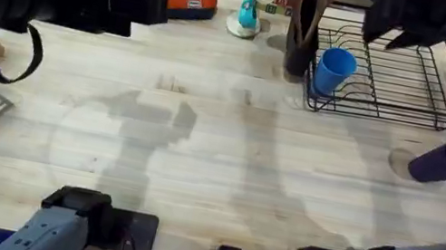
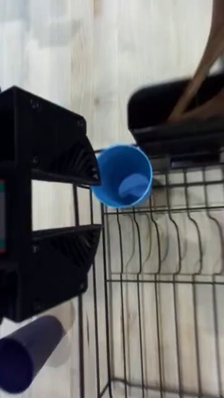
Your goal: Pick up the cup on the table and put them onto the rack.
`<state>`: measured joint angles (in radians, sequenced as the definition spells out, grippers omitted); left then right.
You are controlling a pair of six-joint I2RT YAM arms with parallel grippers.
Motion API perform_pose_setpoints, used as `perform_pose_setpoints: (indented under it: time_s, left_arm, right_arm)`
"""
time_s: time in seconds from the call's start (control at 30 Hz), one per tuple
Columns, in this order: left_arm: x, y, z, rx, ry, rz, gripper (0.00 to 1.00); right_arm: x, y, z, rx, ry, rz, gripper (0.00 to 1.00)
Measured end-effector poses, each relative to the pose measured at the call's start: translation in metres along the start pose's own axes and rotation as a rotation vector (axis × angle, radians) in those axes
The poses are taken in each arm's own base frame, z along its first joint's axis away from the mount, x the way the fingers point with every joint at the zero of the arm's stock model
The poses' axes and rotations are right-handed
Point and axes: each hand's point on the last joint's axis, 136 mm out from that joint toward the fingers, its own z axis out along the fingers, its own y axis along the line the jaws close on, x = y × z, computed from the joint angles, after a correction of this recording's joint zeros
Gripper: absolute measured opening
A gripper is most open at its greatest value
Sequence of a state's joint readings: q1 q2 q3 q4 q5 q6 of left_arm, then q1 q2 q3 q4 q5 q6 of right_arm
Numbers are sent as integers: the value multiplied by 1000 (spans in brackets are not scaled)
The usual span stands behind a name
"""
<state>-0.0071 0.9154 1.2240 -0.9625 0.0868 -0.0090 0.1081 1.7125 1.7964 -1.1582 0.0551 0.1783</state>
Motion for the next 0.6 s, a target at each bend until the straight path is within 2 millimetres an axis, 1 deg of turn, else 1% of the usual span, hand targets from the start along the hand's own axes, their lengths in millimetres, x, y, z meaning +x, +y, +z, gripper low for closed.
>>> perform_pose_setpoints:
  time_s: [0.1,0.2,0.3,0.37,0.5,0.53,0.6]
  left_arm:
    - [0,0,0,0,0,0,993]
    - [0,0,0,0,0,0,993]
    - [0,0,0,0,0,0,993]
    - [0,0,0,0,0,0,993]
    - [0,0,0,0,0,0,993]
    - [0,0,0,0,0,0,993]
    - [0,0,0,0,0,0,993]
  right_arm:
    - [-6,0,-33,-12,-66,0,506]
    - [-10,0,-65,-25,-140,-5,651]
    - [-5,-1,-93,-30,-194,-28,762]
    - [0,-5,-107,-19,-220,-40,795]
    - [8,-16,-130,30,-270,-45,847]
    - [9,-19,-134,39,-280,-45,872]
    - [14,-22,-141,53,-288,-54,975]
